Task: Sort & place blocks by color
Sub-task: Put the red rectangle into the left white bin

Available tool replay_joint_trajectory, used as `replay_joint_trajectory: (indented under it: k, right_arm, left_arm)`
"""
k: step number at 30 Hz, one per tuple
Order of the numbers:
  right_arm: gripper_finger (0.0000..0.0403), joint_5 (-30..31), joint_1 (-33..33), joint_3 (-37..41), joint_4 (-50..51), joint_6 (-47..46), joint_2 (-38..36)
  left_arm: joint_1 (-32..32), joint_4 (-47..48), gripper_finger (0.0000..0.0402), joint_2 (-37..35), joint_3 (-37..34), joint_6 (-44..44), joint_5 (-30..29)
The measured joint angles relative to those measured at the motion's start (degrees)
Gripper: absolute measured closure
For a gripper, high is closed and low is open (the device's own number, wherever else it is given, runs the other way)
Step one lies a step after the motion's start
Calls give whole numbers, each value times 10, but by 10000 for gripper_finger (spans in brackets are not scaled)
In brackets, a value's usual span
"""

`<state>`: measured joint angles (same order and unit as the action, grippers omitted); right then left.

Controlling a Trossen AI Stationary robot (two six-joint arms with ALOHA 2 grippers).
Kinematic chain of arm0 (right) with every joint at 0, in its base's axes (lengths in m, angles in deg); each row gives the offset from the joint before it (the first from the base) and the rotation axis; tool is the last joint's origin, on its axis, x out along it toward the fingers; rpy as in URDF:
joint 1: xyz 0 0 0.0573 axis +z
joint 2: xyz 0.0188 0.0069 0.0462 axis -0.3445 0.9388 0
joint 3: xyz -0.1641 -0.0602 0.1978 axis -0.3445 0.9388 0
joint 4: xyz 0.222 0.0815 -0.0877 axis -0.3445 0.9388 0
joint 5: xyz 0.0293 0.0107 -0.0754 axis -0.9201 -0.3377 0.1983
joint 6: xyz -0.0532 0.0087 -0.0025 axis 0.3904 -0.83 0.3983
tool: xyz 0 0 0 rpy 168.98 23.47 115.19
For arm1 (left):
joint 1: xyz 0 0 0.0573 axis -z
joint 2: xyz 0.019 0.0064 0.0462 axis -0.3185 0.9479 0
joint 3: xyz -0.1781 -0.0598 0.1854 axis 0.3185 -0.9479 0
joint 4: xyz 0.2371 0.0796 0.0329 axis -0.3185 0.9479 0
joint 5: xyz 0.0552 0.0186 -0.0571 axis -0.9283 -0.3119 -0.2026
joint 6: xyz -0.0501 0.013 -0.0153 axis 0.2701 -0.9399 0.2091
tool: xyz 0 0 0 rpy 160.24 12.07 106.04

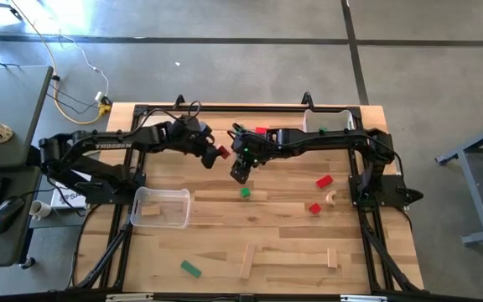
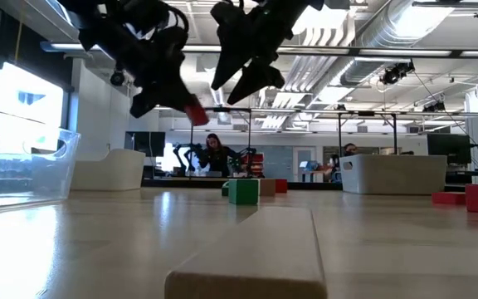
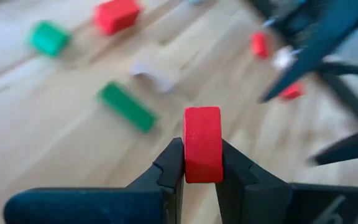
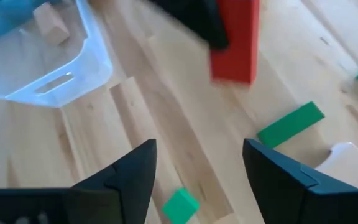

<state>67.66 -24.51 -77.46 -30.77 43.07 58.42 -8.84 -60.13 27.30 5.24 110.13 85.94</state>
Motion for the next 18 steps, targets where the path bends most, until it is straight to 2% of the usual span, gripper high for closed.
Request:
replay_joint_trajectory:
  k: [5, 11, 18]
  right_arm:
    - [177, -41, 0, 0, 0, 47, 0]
    - [177, -47, 8, 13, -16, 119, 0]
    - [176, -50, 26, 40, -33, 197, 1]
  left_arm:
    - [-11, 92, 362, -52, 0, -40, -68]
    - [-35, 180, 362, -112, 0, -73, -159]
    - [-92, 294, 362, -126, 0, -108, -248]
